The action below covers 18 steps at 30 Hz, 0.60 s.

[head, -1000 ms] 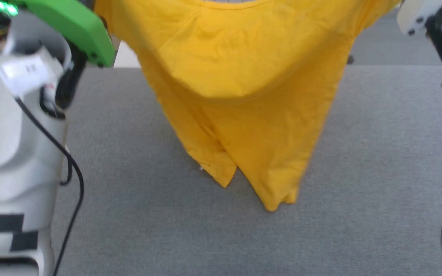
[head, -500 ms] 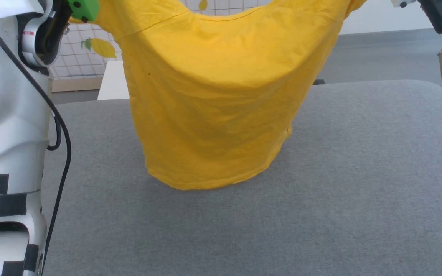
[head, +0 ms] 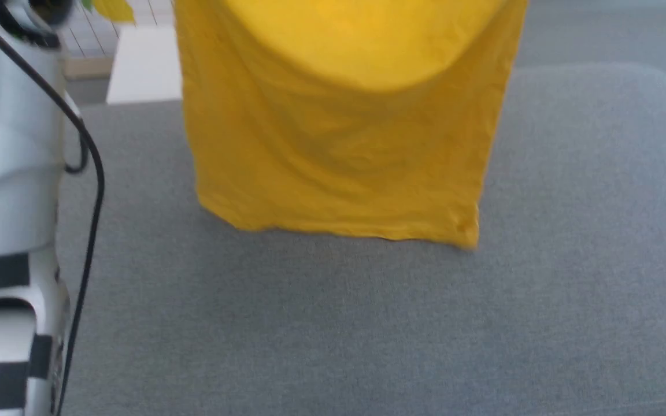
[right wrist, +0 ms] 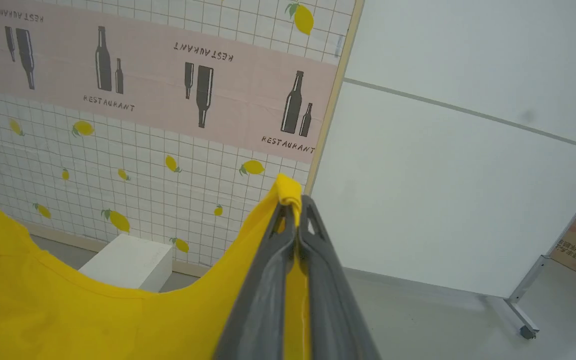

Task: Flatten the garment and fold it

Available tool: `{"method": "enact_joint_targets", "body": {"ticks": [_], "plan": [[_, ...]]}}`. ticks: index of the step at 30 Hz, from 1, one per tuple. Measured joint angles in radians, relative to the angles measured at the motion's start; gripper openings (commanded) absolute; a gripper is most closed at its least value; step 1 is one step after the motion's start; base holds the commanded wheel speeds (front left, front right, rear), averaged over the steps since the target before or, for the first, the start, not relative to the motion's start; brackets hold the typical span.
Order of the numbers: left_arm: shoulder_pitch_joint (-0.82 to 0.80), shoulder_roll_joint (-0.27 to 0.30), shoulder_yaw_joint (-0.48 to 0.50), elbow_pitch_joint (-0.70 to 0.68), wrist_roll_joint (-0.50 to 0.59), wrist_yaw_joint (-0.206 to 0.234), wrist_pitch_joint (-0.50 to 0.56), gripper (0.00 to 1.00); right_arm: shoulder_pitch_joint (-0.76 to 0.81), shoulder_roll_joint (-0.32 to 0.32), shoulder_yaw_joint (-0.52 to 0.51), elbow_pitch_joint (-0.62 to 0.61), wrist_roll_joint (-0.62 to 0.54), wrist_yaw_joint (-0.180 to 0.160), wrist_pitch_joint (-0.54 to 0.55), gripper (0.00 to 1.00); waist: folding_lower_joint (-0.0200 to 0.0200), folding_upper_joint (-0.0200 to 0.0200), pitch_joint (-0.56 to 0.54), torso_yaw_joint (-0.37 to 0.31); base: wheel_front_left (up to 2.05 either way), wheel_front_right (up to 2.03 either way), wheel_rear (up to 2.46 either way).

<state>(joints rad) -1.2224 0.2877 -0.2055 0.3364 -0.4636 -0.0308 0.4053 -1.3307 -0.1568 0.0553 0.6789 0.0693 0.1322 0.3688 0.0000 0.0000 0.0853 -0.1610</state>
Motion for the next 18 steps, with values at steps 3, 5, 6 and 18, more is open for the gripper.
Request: {"method": "enact_joint_targets", "body": {"ticks": [3, 5, 6, 18], "plan": [[-0.074, 0.001, 0.009, 0.006, 0.019, 0.016, -0.053, 0.0, -0.058, 0.004, 0.001, -0.005, -0.041, 0.0, -0.027, 0.0, 0.0, 0.0, 0.059, -0.008, 0.0, 0.0, 0.0], [-0.124, 0.001, 0.014, 0.021, 0.041, 0.025, -0.102, 0.0, -0.095, 0.005, -0.003, -0.003, -0.077, 0.0, -0.055, 0.0, 0.0, 0.0, 0.098, -0.014, 0.0, 0.0, 0.0], [-0.155, 0.0, 0.016, 0.037, 0.057, 0.034, -0.136, 0.0, -0.116, 0.007, -0.012, -0.002, -0.094, 0.0, -0.074, 0.0, 0.0, 0.0, 0.121, -0.017, 0.0, 0.0, 0.0], [-0.425, -0.055, 0.041, 0.19, 0.109, 0.057, -0.51, 0.0, -0.357, -0.014, -0.03, 0.049, -0.409, 0.0, -0.385, 0.0, 0.0002, 0.0, 0.356, -0.025, 0.0, 0.0, 0.0]]}}
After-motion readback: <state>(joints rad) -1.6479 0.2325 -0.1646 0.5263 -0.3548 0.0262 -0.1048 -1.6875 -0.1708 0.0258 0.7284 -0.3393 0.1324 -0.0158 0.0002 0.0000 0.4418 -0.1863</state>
